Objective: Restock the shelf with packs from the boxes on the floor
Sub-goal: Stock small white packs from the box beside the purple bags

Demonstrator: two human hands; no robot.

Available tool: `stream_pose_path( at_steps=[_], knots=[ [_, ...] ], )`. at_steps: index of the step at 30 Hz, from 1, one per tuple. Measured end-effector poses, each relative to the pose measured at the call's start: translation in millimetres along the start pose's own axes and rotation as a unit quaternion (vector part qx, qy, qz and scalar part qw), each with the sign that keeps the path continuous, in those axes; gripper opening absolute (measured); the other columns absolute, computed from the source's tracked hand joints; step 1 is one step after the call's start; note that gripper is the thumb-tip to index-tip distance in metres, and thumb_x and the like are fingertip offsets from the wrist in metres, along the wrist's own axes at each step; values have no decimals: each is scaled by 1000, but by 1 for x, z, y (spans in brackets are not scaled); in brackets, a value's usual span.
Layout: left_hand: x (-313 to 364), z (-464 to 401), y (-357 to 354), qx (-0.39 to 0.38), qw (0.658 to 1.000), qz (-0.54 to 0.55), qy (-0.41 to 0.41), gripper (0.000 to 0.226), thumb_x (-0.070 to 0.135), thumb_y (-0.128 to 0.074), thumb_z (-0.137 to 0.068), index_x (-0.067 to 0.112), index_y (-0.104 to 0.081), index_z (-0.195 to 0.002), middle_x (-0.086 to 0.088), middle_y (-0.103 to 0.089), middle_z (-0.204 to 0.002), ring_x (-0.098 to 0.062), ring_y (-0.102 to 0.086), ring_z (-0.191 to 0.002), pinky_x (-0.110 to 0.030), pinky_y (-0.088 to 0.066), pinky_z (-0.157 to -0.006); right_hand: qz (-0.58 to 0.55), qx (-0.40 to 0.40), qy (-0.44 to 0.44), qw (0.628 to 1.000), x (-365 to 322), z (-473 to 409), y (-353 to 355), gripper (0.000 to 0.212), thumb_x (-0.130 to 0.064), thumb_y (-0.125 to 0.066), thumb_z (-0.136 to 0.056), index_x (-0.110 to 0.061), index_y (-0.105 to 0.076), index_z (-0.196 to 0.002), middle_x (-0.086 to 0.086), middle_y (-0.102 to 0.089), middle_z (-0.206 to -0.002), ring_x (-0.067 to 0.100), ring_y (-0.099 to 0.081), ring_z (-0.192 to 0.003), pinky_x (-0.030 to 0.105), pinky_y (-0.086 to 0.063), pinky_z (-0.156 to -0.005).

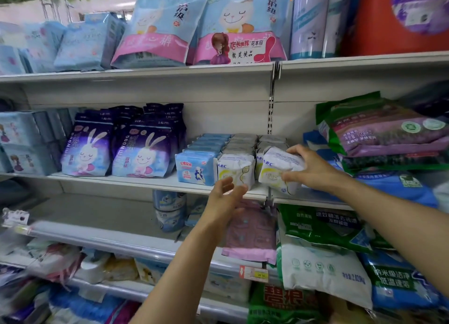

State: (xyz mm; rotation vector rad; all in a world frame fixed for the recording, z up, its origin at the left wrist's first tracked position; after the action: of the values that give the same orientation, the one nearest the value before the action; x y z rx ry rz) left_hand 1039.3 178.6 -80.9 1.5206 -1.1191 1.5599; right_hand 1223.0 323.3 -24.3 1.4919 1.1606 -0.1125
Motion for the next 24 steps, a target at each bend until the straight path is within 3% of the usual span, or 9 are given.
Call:
stream_pose_path(
  at_steps=[4, 8, 10, 14, 20, 22, 24],
  knots=[
    [1, -15, 2, 5, 1000, -9, 0, 58, 26, -65, -94, 22, -40, -146, 1, -44, -144, -20, -55, -121, -40, -53, -98, 68, -15, 6, 998, 16, -13, -16, 62, -20, -79, -77, -20, -51, -132, 3, -41, -117, 16, -47, -107, 20, -34, -85],
    [1, -26, 3, -3, 1000, -9, 4, 62, 25, -64, -95, 23, -36, -150, 4, -41, -147, -11, -57, -110, -37, -52, -97, 74, 38, 30, 996, 23, -19, -26, 53, -12, -77, -80, -13, -58, -129, 2, -37, -114, 9, -39, -107, 10, -29, -81],
    [-1, -31, 3, -3, 1000, -5, 5, 61, 23, -63, -95, 22, -36, -150, 4, -41, -148, -9, -57, -107, -35, -53, -94, 69, 59, 34, 995, 24, -23, -29, 49, -11, -77, -80, -12, -60, -126, 0, -36, -114, 8, -39, -105, 13, -32, -86],
    [-4, -37, 1, -6, 1000, -1, 5, 62, 23, -63, -95, 22, -36, -150, 3, -41, -149, -17, -53, -121, -36, -52, -95, 74, 74, 36, 994, 25, -26, -35, 48, -13, -77, -79, -14, -62, -124, 0, -37, -114, 18, -47, -112, 27, -42, -97],
    [-1, -36, 0, -5, 1000, 24, 12, 59, 20, -63, -96, 17, -38, -149, -2, -45, -147, -21, -53, -125, -36, -55, -90, 141, 74, 14, 987, 21, -21, -37, 51, -24, -73, -82, -21, -57, -130, 7, -38, -131, 24, -32, -128, 28, -28, -103],
    [2, -31, 2, 2, 999, 47, 17, 53, 19, -62, -96, 16, -43, -145, -5, -52, -139, -22, -57, -119, -36, -57, -86, 155, 77, 6, 985, 16, -15, -37, 53, -27, -72, -83, -19, -54, -133, 8, -34, -136, 25, -27, -130, 30, -26, -105],
    [0, -24, 5, 9, 996, 79, 38, 44, 17, -61, -96, 16, -49, -138, -6, -59, -127, -26, -62, -113, -43, -55, -92, 165, 105, 13, 981, 11, -6, -38, 55, -29, -70, -84, -17, -51, -134, 8, -32, -139, 24, -25, -131, 34, -29, -105]
  ],
)
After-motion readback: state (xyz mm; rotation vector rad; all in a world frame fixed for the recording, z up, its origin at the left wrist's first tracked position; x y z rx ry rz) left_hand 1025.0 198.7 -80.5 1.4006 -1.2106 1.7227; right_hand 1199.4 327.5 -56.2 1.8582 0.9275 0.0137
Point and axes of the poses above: each hand's wrist, its own z-axis away from the middle knuckle, its own y-axis out of the back of the hand, x = y × z, the point moved 2 cm from there along -z, towards the middle knuckle
